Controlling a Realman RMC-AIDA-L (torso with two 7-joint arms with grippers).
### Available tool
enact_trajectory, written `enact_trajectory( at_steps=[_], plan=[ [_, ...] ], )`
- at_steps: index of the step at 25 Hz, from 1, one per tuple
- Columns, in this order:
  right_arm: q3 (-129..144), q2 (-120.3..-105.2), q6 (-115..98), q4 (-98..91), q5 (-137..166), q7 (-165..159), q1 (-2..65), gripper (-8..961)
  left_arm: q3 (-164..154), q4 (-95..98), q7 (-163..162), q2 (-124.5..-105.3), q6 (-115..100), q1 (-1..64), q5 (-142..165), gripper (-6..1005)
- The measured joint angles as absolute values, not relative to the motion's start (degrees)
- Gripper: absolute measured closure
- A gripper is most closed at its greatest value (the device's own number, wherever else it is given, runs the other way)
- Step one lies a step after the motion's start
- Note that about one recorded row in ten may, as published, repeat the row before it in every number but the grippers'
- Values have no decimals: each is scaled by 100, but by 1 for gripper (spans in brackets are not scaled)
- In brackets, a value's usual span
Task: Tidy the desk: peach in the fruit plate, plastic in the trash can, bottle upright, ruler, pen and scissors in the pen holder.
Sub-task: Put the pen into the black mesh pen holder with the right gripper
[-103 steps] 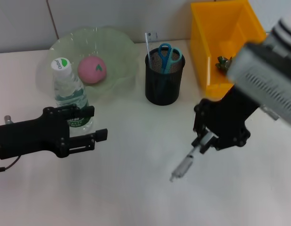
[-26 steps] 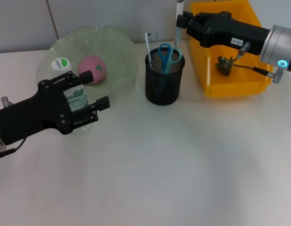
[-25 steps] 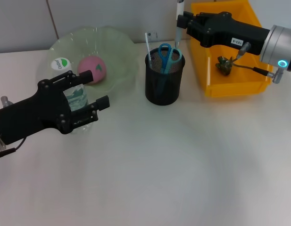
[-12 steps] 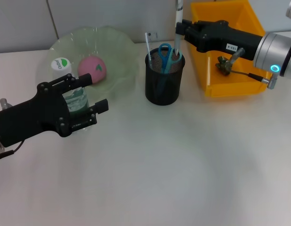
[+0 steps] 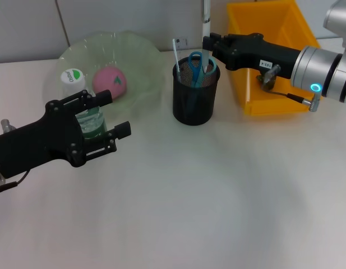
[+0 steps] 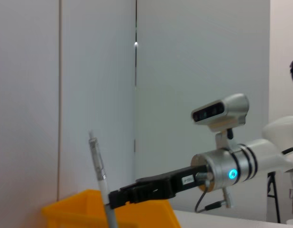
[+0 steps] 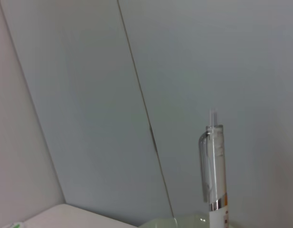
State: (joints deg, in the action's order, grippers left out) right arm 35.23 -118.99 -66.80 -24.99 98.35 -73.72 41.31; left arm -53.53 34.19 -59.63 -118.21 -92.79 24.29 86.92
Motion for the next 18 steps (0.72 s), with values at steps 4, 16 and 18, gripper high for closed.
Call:
enact_trajectory(
  at_steps=[4,16,18],
  plan=[
    [3533,-11900,-6636,-2442,9826,-7179,4143,802,-5352,3419,-6059,-11821,-9340,2418,8691,274],
    [3670,-11907,-6481,-2323,9808,-6976,4178,796,-5353,3419,-6212,-11825,-9361,2439,8692,272],
    [3672,-11910,-6458,-2301,9808,-6971,4178,795,-5353,3419,-6218,-11824,-9363,2447,8692,272]
  ],
)
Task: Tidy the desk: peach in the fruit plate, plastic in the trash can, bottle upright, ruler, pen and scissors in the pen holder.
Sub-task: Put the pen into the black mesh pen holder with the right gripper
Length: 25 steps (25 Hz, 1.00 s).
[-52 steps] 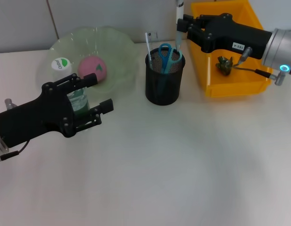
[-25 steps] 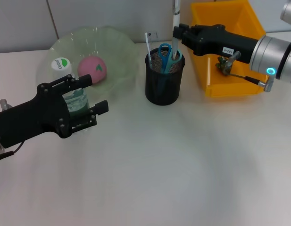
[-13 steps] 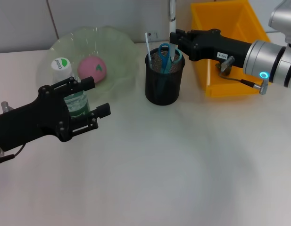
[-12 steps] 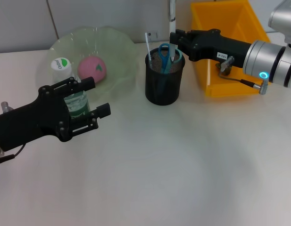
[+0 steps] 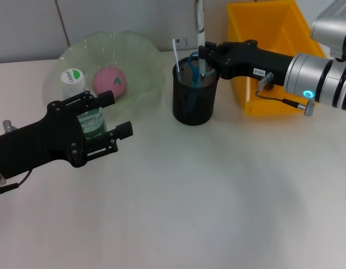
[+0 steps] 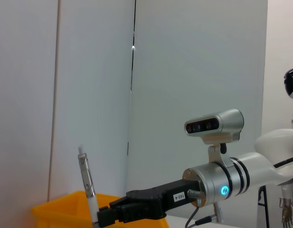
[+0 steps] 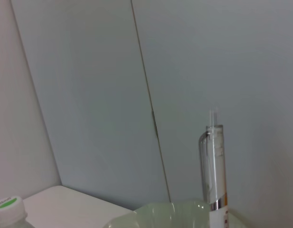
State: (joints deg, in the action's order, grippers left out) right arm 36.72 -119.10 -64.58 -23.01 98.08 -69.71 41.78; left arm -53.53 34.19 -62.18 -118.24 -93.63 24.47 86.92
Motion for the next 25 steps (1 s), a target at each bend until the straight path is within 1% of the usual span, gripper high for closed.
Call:
enact_trajectory(
  at_steps=[21,25],
  plan=[
    [4032,-11936,-5973,-2214,9817,-7008,4316,784,-5311,3565,-6229,-11803,-9519,2323,8692,270],
    [4014,-11942,-6053,-2215,9743,-7012,4312,634,-5308,3605,-6231,-11803,-9532,2285,8692,270]
  ],
)
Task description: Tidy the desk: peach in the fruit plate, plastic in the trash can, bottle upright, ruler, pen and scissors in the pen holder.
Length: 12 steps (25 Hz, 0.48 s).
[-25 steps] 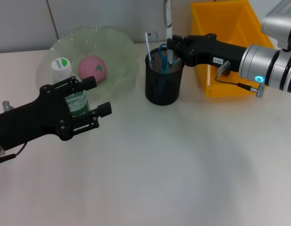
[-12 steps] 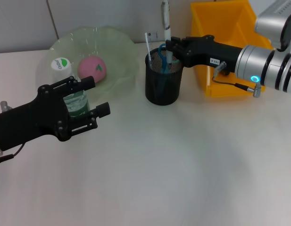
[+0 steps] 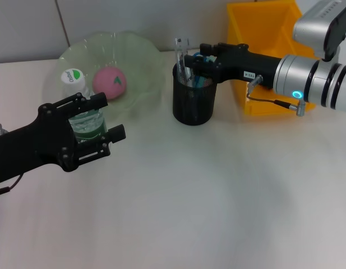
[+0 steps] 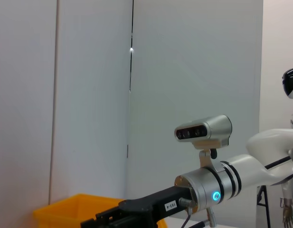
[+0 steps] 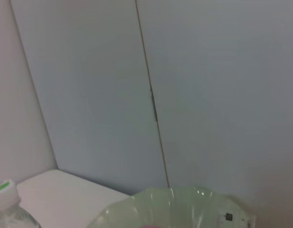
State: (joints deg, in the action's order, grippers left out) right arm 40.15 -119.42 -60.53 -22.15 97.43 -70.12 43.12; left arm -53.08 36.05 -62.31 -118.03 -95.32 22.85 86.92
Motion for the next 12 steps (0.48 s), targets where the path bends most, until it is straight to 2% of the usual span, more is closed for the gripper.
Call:
enact_trajectory(
  at_steps=[7,12],
  plan=[
    [3997,-11944,-6257,-2259,9633,-7107,4252,360,-5307,3630,-6247,-11803,-9582,2269,8688,269],
    [3975,-11922,-6936,-2498,9337,-7371,3940,347,-5299,3630,-6372,-11801,-9590,2265,8675,268]
  ],
)
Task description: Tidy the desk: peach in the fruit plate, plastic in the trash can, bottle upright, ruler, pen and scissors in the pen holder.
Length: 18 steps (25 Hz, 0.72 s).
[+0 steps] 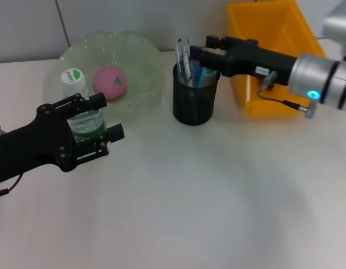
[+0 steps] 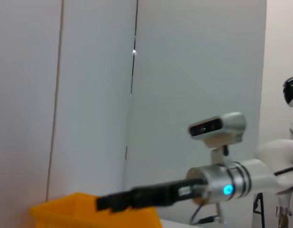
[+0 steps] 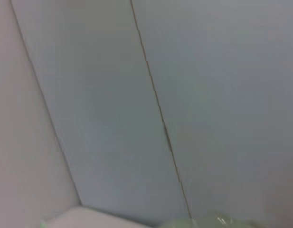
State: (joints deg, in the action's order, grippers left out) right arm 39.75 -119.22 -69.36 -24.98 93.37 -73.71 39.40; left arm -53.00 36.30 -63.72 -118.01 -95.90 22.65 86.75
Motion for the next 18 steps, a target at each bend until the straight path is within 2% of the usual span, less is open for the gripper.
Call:
enact_trajectory(
  at_steps=[8,12,13,14,18],
  plan=[
    [4029,-11843,-8846,-2929,9169,-7442,3002,348,-5309,3563,-6800,-11795,-9633,2225,8676,268],
    [4081,-11809,-9394,-3320,9571,-7706,2749,347,-5394,3559,-6997,-11794,-9864,2237,8818,267],
    [4086,-11740,-9576,-3417,9791,-7818,2702,347,-5459,3552,-6998,-11805,-9851,2284,9015,267],
    [4086,-11740,-9576,-3417,9791,-7818,2702,320,-5488,3525,-6998,-11816,-9809,2322,9148,267],
    [4093,-11515,-9931,-3349,10288,-7907,2712,214,-5520,3383,-6994,-11826,-9713,2425,9362,227]
  ],
)
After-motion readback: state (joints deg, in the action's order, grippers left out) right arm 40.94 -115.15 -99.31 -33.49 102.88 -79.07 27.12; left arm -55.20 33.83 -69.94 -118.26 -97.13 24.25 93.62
